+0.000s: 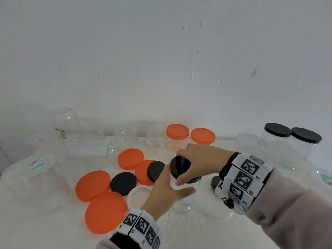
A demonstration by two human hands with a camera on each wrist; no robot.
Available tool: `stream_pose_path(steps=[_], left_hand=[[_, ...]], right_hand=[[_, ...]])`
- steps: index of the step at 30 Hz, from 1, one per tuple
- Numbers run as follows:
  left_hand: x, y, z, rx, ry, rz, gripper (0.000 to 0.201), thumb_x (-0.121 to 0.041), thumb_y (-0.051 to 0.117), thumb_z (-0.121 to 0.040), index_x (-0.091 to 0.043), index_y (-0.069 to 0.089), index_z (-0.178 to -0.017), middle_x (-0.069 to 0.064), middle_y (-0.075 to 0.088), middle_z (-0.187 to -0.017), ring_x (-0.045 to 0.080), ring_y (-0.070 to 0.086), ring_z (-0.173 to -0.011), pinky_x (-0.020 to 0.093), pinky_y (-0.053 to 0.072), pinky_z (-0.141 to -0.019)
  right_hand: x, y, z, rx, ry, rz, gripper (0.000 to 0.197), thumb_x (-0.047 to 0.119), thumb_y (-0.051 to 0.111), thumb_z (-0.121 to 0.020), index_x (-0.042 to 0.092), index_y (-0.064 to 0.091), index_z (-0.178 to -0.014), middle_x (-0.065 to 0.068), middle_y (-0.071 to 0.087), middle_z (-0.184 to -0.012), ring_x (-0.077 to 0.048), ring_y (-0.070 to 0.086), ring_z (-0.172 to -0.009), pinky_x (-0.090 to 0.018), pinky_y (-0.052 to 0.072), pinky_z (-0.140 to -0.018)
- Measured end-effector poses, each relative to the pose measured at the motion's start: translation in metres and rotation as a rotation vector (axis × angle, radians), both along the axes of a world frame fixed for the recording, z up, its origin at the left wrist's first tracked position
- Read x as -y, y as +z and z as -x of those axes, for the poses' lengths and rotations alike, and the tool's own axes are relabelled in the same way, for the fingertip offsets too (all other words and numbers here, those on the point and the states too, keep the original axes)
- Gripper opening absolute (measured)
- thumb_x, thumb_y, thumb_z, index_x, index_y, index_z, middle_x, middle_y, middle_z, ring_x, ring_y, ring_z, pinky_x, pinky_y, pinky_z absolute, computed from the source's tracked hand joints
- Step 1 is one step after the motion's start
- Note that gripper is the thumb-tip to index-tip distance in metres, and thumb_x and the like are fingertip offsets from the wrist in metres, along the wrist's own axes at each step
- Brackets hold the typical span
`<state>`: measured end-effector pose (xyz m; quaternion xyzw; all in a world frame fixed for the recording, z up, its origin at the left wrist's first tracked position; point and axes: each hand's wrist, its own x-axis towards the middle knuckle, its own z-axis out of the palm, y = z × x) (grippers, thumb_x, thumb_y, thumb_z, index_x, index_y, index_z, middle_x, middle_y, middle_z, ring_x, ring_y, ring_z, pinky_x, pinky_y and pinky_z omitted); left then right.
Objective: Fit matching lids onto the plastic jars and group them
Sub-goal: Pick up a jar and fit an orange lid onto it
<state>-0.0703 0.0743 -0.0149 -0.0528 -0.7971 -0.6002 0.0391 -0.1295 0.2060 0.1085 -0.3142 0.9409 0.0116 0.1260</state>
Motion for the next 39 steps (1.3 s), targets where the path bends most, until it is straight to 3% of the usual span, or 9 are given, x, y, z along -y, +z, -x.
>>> stream_pose_path(steps=[2,4,8,10,13,19,24,34,39], left_hand=[[0.000,0.000,0.000,0.002,-0.003,-0.010,0.080,-0.040,0.084,-0.066,-0.041,0.038,-0.132,-0.025,0.057,-0.121,-0.014,0.050,-0.111,0.010,0.043,-0.084],[0.000,0.001,0.000,0.007,-0.008,-0.016,0.080,-0.040,0.083,-0.066,-0.040,0.038,-0.133,-0.025,0.057,-0.120,-0.012,0.050,-0.111,0.014,0.043,-0.087],[0.000,0.000,0.000,0.005,0.006,-0.006,0.076,-0.041,0.084,-0.065,-0.043,0.040,-0.127,-0.024,0.058,-0.117,-0.013,0.050,-0.109,0.014,0.041,-0.086],[-0.001,0.001,0.000,0.005,0.014,0.004,0.073,-0.044,0.083,-0.063,-0.048,0.039,-0.122,-0.025,0.058,-0.116,-0.015,0.049,-0.108,0.012,0.041,-0.083],[-0.001,0.000,0.000,0.003,0.015,0.007,0.074,-0.046,0.083,-0.063,-0.051,0.038,-0.121,-0.027,0.058,-0.116,-0.015,0.049,-0.109,0.011,0.040,-0.084],[-0.001,-0.002,0.000,-0.012,0.013,-0.008,0.078,-0.046,0.082,-0.064,-0.046,0.039,-0.129,-0.030,0.056,-0.118,-0.013,0.049,-0.112,0.016,0.041,-0.090],[-0.002,0.000,-0.002,-0.024,0.021,0.005,0.072,-0.045,0.083,-0.065,-0.057,0.036,-0.119,-0.039,0.053,-0.115,-0.017,0.047,-0.111,0.006,0.041,-0.080],[-0.003,0.001,-0.005,-0.053,0.026,-0.013,0.078,-0.042,0.082,-0.066,-0.045,0.039,-0.131,-0.029,0.057,-0.120,-0.009,0.051,-0.114,0.013,0.043,-0.086],[0.001,0.004,-0.004,-0.042,-0.045,0.001,0.073,-0.037,0.080,-0.071,-0.050,0.038,-0.129,-0.030,0.056,-0.121,-0.011,0.050,-0.114,0.004,0.043,-0.084]], right_hand=[[0.001,-0.004,-0.002,-0.054,-0.014,-0.005,0.074,0.077,0.061,-0.065,0.025,0.048,-0.116,0.011,0.040,-0.088,-0.007,0.044,-0.074,-0.024,0.032,-0.058],[0.001,-0.004,-0.003,-0.031,-0.028,-0.003,0.075,0.075,0.062,-0.067,0.025,0.046,-0.120,0.010,0.039,-0.090,-0.009,0.045,-0.076,-0.025,0.034,-0.060],[-0.002,0.005,-0.001,0.145,0.033,-0.033,0.088,0.050,0.074,-0.072,0.039,0.025,-0.145,0.008,0.038,-0.121,-0.016,0.041,-0.112,-0.035,0.044,-0.092],[-0.004,0.008,0.000,0.153,0.053,-0.010,0.090,0.047,0.075,-0.072,0.041,0.025,-0.146,0.009,0.038,-0.124,-0.015,0.039,-0.116,-0.036,0.042,-0.098],[-0.005,0.008,0.001,0.138,0.057,0.022,0.085,0.051,0.075,-0.070,0.040,0.033,-0.143,0.012,0.042,-0.117,-0.013,0.043,-0.112,-0.035,0.044,-0.095],[-0.007,0.001,0.000,0.079,0.046,0.083,0.072,0.058,0.074,-0.067,0.035,0.045,-0.129,0.010,0.046,-0.104,-0.014,0.049,-0.098,-0.027,0.045,-0.077],[-0.010,-0.004,-0.005,0.030,0.042,0.116,0.070,0.061,0.069,-0.071,0.030,0.045,-0.129,0.006,0.045,-0.105,-0.016,0.045,-0.097,-0.033,0.046,-0.083],[-0.017,-0.022,-0.015,-0.064,0.025,0.196,0.071,0.066,0.058,-0.078,0.026,0.040,-0.135,0.001,0.042,-0.118,-0.019,0.036,-0.105,-0.036,0.043,-0.092],[-0.019,-0.036,-0.020,-0.090,-0.015,0.275,0.077,0.065,0.055,-0.080,0.028,0.031,-0.143,0.001,0.037,-0.126,-0.020,0.031,-0.112,-0.035,0.039,-0.096]])
